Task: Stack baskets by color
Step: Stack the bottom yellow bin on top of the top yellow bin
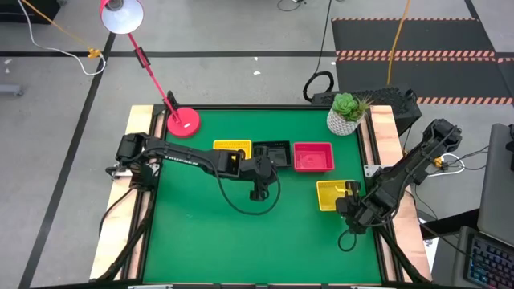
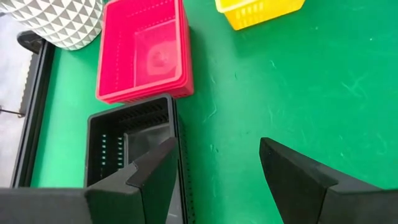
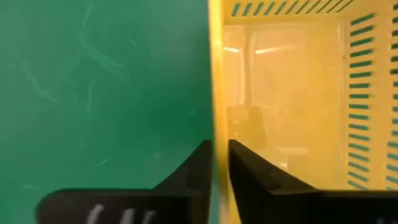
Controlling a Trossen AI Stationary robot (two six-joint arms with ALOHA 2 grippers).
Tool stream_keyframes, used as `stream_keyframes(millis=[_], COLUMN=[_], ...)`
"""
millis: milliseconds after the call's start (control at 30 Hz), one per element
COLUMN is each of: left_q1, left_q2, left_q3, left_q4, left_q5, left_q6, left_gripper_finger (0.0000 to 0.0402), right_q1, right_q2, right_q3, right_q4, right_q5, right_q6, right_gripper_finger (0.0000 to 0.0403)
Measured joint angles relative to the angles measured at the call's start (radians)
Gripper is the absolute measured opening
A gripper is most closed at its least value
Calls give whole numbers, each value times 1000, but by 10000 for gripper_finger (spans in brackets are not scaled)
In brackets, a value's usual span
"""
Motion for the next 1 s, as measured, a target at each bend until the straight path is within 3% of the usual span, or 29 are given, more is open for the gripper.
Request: stream_keyframes(millis=[133,433,633,1000], left_q1=[0,-8,-36,-110], left_q2=[0,0,0,2], left_q3=[0,0,0,35], left_q4=[14,90,119,166], left_q5=[3,47,48,39], left_q6=[-5,-31,-32,-98], left_gripper_finger=[230,230,230,230], right_q1=[0,0,-9,-130], right_q2=[-1,-2,-2,30], right_q3=[0,57,134,198], right_q4=[9,-10,-24,6], right_q5=[-35,-45,48,52], right_q6=[-7,3,2,-35], right_gripper_finger=[8,5,4,3])
